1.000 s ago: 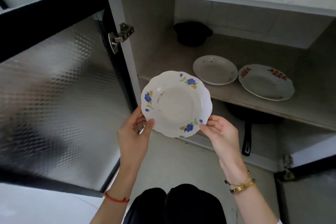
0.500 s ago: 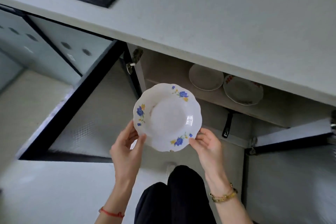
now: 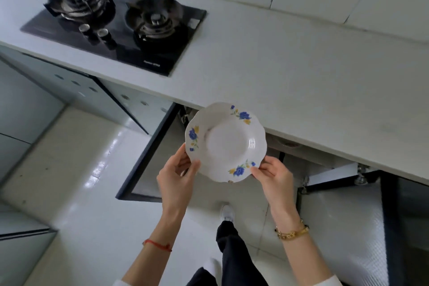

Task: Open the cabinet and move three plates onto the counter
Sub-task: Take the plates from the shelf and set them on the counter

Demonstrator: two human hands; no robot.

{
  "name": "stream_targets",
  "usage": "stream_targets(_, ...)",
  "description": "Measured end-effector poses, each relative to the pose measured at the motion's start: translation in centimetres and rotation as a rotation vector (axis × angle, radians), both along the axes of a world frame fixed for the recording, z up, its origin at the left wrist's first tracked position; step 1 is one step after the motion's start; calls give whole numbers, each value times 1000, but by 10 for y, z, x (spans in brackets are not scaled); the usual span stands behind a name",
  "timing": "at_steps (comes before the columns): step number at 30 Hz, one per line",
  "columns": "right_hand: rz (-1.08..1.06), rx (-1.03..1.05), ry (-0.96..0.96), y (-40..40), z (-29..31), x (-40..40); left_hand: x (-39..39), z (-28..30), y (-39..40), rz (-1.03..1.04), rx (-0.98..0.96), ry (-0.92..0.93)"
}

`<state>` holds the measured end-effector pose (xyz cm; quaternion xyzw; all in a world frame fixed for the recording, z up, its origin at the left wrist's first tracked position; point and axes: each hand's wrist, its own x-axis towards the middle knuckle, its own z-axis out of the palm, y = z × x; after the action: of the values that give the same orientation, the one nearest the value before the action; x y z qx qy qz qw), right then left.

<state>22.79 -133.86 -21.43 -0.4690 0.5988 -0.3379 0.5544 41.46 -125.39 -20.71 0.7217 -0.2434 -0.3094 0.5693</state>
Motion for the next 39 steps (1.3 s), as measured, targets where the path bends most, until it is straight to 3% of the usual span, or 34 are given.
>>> stream_targets(11, 37, -98, 134, -80, 48, -7, -2, 45, -81, -56, -28, -99)
stream_targets(32, 55, -80, 378, -237, 9, 66, 78, 15, -260, -205, 153, -248)
stream_targets(39, 35, -43, 446, -283, -3, 103, 118, -3, -314, -293, 186, -209)
